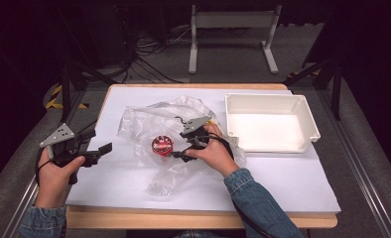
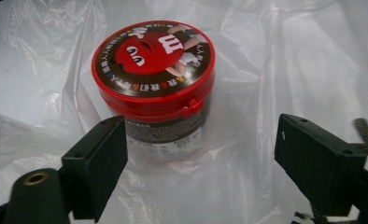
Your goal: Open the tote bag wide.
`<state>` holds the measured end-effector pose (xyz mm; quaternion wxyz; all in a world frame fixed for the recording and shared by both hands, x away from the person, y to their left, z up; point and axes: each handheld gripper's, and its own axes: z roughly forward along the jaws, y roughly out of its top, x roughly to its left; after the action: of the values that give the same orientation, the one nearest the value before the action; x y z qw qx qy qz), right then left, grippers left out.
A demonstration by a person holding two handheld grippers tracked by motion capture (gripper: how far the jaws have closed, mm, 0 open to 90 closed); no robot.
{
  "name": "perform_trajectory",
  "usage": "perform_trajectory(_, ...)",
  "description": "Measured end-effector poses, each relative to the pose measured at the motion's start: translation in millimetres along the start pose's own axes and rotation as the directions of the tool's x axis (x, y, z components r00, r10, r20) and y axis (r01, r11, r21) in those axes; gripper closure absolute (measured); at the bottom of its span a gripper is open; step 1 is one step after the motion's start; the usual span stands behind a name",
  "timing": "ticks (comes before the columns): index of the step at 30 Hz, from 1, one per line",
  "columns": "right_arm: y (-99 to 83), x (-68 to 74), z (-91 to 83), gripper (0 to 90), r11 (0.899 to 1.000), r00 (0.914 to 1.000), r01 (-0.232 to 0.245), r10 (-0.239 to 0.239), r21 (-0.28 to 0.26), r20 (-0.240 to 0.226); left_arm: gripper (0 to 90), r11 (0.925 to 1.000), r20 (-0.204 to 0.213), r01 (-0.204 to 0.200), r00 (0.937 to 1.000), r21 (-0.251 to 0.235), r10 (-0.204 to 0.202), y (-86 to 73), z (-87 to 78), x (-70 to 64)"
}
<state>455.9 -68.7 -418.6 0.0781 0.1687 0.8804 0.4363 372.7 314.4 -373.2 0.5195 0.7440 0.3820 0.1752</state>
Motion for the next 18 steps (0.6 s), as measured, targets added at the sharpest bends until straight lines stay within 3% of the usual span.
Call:
perform_trajectory(5,0.0,3.1,7.6,13.9,1.000,0.9995,0.000,0.000,0.009,-0.033,12.0,0.9999,-0.003,0.009,1.0000,-0.005,-0.009,-1.4,-1.2,0.7)
perform_trajectory(18,3.2,6.4,19.5,14.0,1.000,0.9976,0.027,-0.027,0.003,-0.064,12.0,0.9999,-0.006,0.015,0.9999,0.001,-0.015,-3.3,-0.6,2.4)
